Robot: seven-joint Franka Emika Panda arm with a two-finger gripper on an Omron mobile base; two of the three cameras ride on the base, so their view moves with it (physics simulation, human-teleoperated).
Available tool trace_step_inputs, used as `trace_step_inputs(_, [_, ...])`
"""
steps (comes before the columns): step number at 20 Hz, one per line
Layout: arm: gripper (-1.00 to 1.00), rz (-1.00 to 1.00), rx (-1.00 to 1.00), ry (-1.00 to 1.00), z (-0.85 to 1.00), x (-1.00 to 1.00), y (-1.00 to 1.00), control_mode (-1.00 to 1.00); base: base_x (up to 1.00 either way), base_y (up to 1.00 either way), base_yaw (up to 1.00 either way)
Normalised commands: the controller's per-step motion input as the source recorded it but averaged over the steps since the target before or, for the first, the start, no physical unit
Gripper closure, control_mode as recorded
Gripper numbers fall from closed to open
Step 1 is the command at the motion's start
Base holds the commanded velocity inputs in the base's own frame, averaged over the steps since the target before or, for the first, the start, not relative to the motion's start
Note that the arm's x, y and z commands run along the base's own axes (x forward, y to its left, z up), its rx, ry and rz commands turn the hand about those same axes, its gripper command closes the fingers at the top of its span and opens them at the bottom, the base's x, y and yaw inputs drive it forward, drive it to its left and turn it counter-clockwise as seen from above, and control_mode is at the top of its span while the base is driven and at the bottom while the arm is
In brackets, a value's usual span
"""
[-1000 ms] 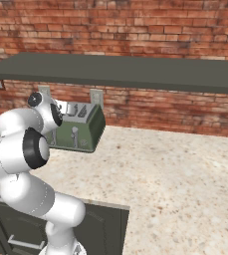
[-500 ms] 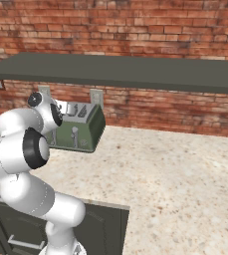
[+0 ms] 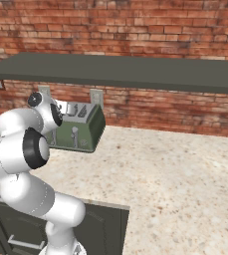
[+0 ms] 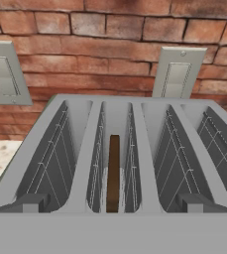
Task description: Start the toaster. Once the lever pops up, take the bread to the plate on the dining counter.
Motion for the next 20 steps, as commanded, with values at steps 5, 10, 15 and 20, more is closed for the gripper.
trace_step_inputs(5, [-1.0,0.0,0.0,0.0,0.0,0.0,0.0,-1.0,0.0,0.0,0.0])
trace_step_inputs(10, [-1.0,0.0,0.0,0.0,0.0,0.0,0.0,-1.0,0.0,0.0,0.0])
trace_step_inputs(15, [-1.0,0.0,0.0,0.0,0.0,0.0,0.0,-1.0,0.0,0.0,0.0])
trace_step_inputs(20, [-1.0,0.0,0.0,0.0,0.0,0.0,0.0,-1.0,0.0,0.0,0.0])
